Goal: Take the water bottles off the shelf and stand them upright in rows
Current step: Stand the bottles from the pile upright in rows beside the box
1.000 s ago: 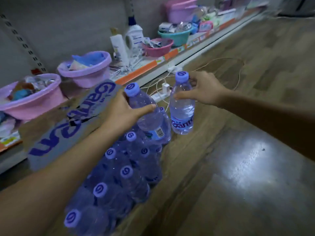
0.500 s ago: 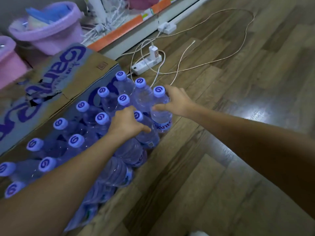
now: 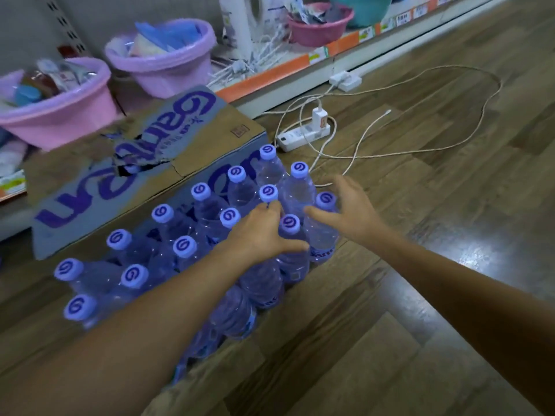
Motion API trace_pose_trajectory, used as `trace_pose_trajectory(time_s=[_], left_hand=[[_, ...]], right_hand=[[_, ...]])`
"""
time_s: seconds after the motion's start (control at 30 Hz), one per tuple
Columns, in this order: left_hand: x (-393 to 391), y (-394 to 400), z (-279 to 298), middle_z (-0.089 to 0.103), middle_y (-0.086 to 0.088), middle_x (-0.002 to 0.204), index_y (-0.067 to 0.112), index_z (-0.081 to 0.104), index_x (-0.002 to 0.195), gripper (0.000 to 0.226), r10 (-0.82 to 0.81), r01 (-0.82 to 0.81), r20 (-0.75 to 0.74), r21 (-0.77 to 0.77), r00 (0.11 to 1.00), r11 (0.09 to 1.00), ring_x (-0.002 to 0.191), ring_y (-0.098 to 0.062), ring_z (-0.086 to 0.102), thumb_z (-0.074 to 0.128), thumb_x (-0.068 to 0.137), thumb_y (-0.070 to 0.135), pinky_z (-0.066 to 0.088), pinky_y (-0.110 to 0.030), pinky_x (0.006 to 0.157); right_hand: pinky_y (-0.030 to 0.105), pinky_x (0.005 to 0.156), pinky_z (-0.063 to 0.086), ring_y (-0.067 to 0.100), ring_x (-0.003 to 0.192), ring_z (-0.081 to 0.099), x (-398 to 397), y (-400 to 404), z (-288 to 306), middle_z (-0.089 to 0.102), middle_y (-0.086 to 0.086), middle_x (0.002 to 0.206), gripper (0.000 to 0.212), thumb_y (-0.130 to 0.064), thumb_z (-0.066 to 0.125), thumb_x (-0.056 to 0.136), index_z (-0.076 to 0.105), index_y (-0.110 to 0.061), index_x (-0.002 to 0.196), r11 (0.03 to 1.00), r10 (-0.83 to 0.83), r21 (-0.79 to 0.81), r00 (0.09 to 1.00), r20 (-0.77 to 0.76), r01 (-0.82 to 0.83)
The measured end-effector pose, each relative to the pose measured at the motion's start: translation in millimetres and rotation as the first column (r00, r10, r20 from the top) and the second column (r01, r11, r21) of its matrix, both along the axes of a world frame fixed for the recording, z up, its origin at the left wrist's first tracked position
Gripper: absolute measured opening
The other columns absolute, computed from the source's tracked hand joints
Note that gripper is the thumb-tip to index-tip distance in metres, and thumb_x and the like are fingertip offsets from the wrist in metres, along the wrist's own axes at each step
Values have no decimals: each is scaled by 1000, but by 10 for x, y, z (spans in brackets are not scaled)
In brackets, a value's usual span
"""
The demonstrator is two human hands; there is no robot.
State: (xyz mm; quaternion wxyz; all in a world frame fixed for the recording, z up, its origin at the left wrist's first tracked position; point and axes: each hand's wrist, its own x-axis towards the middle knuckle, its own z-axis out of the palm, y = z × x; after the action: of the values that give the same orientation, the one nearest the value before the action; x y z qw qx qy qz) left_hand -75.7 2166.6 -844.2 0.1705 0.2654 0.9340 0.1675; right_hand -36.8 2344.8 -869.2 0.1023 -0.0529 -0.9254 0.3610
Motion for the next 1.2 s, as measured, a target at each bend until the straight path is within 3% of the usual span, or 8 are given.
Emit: trace_pose_trajectory(time_s=[0.1, 0.27, 0.43, 0.57, 0.73, 0.9, 1.03, 1.2], left_hand=[[-145, -478, 406, 55, -2, 114, 16, 50, 109, 59, -101, 105, -223, 6, 970, 994, 105, -21, 53, 57, 74, 64, 47, -40, 87], [-460, -1917, 845, 66, -11, 92, 10, 60, 100, 56, -240, 151, -611, -195, 754, 969, 81, -30, 65, 43, 73, 55, 53, -34, 67], [-603, -3884, 561, 66, -12, 74, 10, 61, 84, 45, -156, -201, -611, -475, 776, 857, 62, -31, 66, 65, 57, 46, 53, -33, 52], [-545, -5131, 123, 66, -11, 69, 8, 64, 80, 60, 203, -457, -559, -364, 804, 812, 55, -31, 66, 91, 33, 35, 52, -34, 42], [-504, -6057, -162, 56, -10, 119, 14, 51, 117, 56, 633, -734, -422, -130, 649, 667, 115, -30, 53, 64, 75, 48, 42, -38, 91], [-996, -6546, -371, 51, -15, 122, 6, 48, 119, 60, 721, -792, -398, -22, 567, 610, 118, -32, 47, 63, 76, 47, 41, -42, 92], [-1502, -6774, -429, 45, -17, 129, 1, 39, 126, 73, 777, -831, -362, 12, 514, 556, 121, -33, 42, 62, 78, 51, 39, -43, 95], [-2104, -6966, -686, 44, -19, 123, -3, 42, 119, 71, 862, -792, -68, 365, 503, 490, 120, -34, 40, 70, 72, 41, 37, -38, 94]], right_hand=[[39, 86, 43, 30, 97, 57, -167, -311, 454, 63, 9, 102, 53, -51, 52, 74, 60, -9, 106, 959, 102, 283, 967, -234, -32], [38, 89, 40, 31, 112, 50, -562, -1482, 831, 59, 11, 115, 55, -47, 46, 81, 52, -10, 122, 841, 379, 437, 924, -57, -318], [39, 103, 35, 27, 129, 37, -886, -3249, 812, 43, 8, 140, 56, -39, 50, 89, 36, -12, 136, 551, 647, 593, 749, 140, -587], [40, 99, 35, 30, 126, 41, -1126, -4328, 706, 46, 11, 135, 56, -40, 53, 86, 41, -9, 132, 420, 708, 671, 683, 178, -611], [38, 105, 36, 26, 131, 38, -1458, -5357, 448, 42, 8, 141, 63, -42, 52, 86, 32, -13, 139, 406, 660, 659, 702, 267, -633], [39, 106, 35, 26, 132, 35, -1801, -6222, 187, 39, 8, 142, 62, -39, 54, 86, 32, -13, 138, 364, 613, 646, 695, 377, -671], [39, 101, 40, 29, 125, 44, -2190, -6695, -40, 49, 12, 133, 56, -37, 58, 83, 43, -11, 130, 530, 587, 542, 744, 319, -652], [47, 88, 49, 30, 101, 60, -2726, -7287, -243, 65, 20, 105, 52, -38, 65, 66, 60, -2, 103, 864, 503, -89, 844, 186, -496]])
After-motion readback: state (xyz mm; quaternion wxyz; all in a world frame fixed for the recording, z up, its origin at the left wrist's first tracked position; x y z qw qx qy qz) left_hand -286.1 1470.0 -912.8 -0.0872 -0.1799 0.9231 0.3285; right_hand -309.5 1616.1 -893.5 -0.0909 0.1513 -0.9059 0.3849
